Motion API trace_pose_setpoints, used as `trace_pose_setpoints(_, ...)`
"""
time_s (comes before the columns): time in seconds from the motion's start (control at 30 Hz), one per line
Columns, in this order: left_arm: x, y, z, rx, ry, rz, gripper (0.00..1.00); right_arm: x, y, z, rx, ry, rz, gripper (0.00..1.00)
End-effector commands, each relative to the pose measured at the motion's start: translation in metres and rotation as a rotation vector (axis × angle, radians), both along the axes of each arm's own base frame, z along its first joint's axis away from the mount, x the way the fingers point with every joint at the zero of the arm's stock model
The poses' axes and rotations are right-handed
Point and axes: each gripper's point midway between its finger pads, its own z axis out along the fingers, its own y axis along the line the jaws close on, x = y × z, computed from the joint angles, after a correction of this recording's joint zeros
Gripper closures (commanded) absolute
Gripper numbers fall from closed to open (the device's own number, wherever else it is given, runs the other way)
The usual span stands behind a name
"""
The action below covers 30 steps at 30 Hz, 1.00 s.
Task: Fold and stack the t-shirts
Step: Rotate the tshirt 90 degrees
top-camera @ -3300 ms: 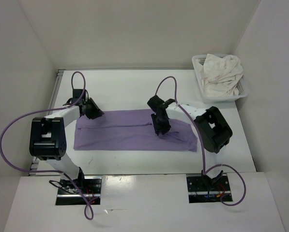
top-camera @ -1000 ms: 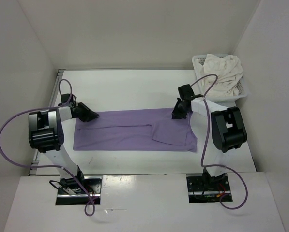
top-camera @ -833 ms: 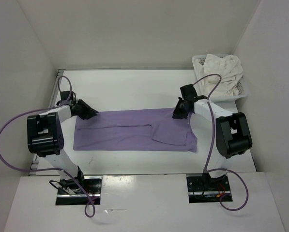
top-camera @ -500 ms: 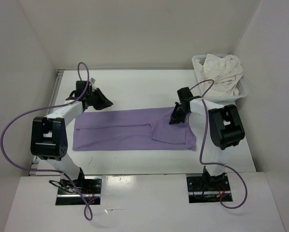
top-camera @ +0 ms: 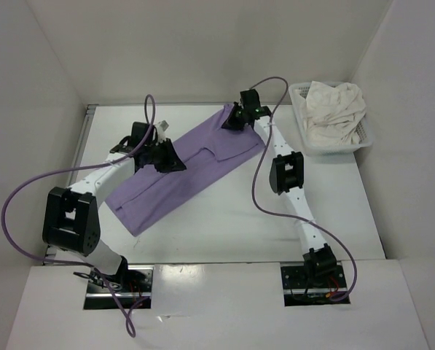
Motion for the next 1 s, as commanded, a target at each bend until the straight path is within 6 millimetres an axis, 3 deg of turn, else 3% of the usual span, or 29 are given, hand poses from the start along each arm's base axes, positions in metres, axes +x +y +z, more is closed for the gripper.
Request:
trace_pose_setpoints(0.0,-0.014,0.006,-0.001,0.052,0.005,-0.009,0.79,-0.032,0.037,0.131,-0.027,-0.168,0.098,0.9)
trace_pose_setpoints(0.03,-0.011,0.007,0.0,0.053,-0.002,0.004,0.79,-0.042,0.039,0.163,-0.04,-0.215,0.115,0.88)
trace_pose_setpoints(0.1,-0.002,0.006,0.009,0.051,-0.038,0.011,0.79,-0.058,0.039,0.192,-0.074,-0.258,0.153,0.8)
trace_pose_setpoints(0.13,0.002,0.008,0.008,0.062,-0.039,0.02,0.79,-0.073,0.04,0.217,-0.075,-0.273,0.168,0.77)
trace_pose_setpoints(0.17,0.004,0.007,0.012,0.059,-0.049,0.021,0.79,-0.079,0.037,0.225,-0.088,-0.282,0.18,0.74)
trace_pose_setpoints(0.2,0.01,0.012,0.01,0.069,-0.048,0.04,0.79,-0.095,0.048,0.204,-0.108,-0.221,0.228,0.68)
trace_pose_setpoints(0.23,0.015,0.018,0.013,0.055,-0.05,0.064,0.79,-0.101,0.054,0.209,-0.106,-0.245,0.244,0.66)
trace_pose_setpoints(0.27,0.022,0.023,0.014,0.053,-0.06,0.08,0.79,-0.121,0.055,0.256,-0.069,-0.326,0.257,0.66)
trace_pose_setpoints(0.3,0.024,0.028,0.014,0.053,-0.06,0.092,0.79,-0.144,0.055,0.197,-0.089,-0.192,0.282,0.64)
trace_pose_setpoints(0.37,0.033,0.039,0.009,0.057,-0.052,0.109,0.79,-0.183,0.048,0.189,-0.035,-0.205,0.278,0.65)
trace_pose_setpoints(0.4,0.035,0.042,0.008,0.059,-0.043,0.118,0.79,-0.198,0.045,0.18,-0.007,-0.169,0.28,0.7)
trace_pose_setpoints(0.43,0.037,0.041,0.007,0.057,-0.045,0.102,0.79,-0.209,0.04,0.168,-0.015,-0.146,0.281,0.85)
trace_pose_setpoints(0.47,0.038,0.044,0.004,0.052,-0.035,0.108,0.79,-0.221,0.033,0.154,-0.028,-0.11,0.282,0.93)
trace_pose_setpoints(0.53,0.045,0.046,0.003,0.071,-0.048,0.1,0.79,-0.245,-0.002,0.102,-0.106,-0.005,0.223,1.0)
trace_pose_setpoints(0.63,0.05,0.045,-0.004,0.073,-0.038,0.1,0.79,-0.243,-0.039,0.08,-0.162,0.028,0.138,1.0)
trace_pose_setpoints(0.67,0.049,0.043,-0.003,0.063,-0.036,0.091,0.79,-0.234,-0.06,0.075,-0.175,0.039,0.083,1.0)
trace_pose_setpoints(0.7,0.051,0.043,-0.002,0.061,-0.045,0.091,0.79,-0.23,-0.071,0.059,-0.191,0.071,0.058,1.0)
trace_pose_setpoints(0.77,0.048,0.042,-0.006,0.056,-0.034,0.085,0.79,-0.215,-0.096,0.046,-0.227,0.088,0.003,1.0)
trace_pose_setpoints(0.9,0.04,0.043,-0.013,0.064,-0.019,0.078,0.79,-0.195,-0.121,0.009,-0.293,0.155,-0.062,1.0)
trace_pose_setpoints(0.97,0.037,0.043,-0.007,0.062,-0.034,0.078,0.79,-0.179,-0.127,0.005,-0.307,0.152,-0.078,1.0)
